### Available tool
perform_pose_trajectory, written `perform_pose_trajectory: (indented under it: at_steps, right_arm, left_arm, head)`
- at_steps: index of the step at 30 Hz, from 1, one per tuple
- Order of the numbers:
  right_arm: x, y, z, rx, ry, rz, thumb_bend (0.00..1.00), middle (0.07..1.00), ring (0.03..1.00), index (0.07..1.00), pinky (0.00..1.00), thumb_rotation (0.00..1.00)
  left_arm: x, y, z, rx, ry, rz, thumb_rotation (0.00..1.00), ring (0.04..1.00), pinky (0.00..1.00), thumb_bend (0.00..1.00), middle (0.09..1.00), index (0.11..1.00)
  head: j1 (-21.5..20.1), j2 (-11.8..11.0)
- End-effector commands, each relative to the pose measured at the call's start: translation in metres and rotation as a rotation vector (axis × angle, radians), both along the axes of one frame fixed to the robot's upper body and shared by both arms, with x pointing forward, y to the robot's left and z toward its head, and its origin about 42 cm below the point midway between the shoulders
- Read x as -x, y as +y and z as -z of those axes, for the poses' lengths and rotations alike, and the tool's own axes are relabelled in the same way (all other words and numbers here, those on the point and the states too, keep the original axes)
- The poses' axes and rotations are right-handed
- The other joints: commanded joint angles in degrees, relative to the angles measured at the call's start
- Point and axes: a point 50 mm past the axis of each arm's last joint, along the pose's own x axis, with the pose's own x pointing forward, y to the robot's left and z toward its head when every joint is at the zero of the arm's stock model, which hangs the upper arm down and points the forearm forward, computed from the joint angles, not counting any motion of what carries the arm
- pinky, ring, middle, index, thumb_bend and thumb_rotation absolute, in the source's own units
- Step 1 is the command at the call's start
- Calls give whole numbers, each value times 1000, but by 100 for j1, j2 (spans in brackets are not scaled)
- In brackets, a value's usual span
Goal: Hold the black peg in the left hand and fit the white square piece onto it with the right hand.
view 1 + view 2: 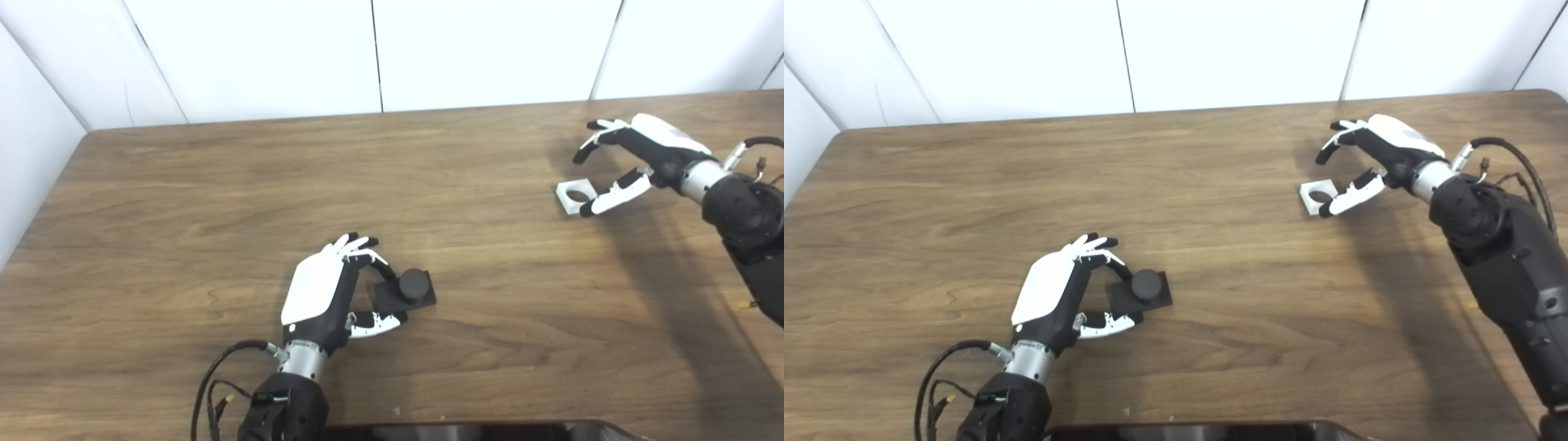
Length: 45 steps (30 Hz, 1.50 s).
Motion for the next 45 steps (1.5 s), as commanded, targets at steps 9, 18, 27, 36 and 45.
perform_pose_trajectory:
  at_steps: [9, 18, 27, 36, 45]
  right_arm:
    - [-17, 11, -41, 125, -57, -61, 927, 967, 1000, 687, 1000, 224]
    - [-21, 16, -36, 136, -36, -72, 931, 967, 1000, 684, 1000, 221]
    - [-24, 18, -26, 141, -21, -69, 906, 967, 1000, 671, 1000, 208]
    - [-25, 19, -20, 137, -30, -67, 867, 955, 1000, 632, 1000, 183]
    - [-25, 15, -17, 121, -46, -67, 536, 941, 1000, 496, 1000, 146]
  left_arm:
    - [-2, -4, 1, -10, 6, -3, 74, 946, 951, 501, 863, 491]
    - [-1, -6, 2, -10, 2, 1, 74, 943, 949, 501, 862, 491]
    - [0, -6, 2, -9, 0, -5, 74, 941, 947, 501, 861, 490]
    - [0, -6, 1, -3, -6, -2, 74, 942, 945, 501, 860, 490]
    - [1, -6, 1, -5, -4, -6, 74, 941, 947, 501, 858, 490]
  head:
    - [1, 10]
    - [26, 25]
    - [23, 29]
    - [26, 38]
    - [44, 39]
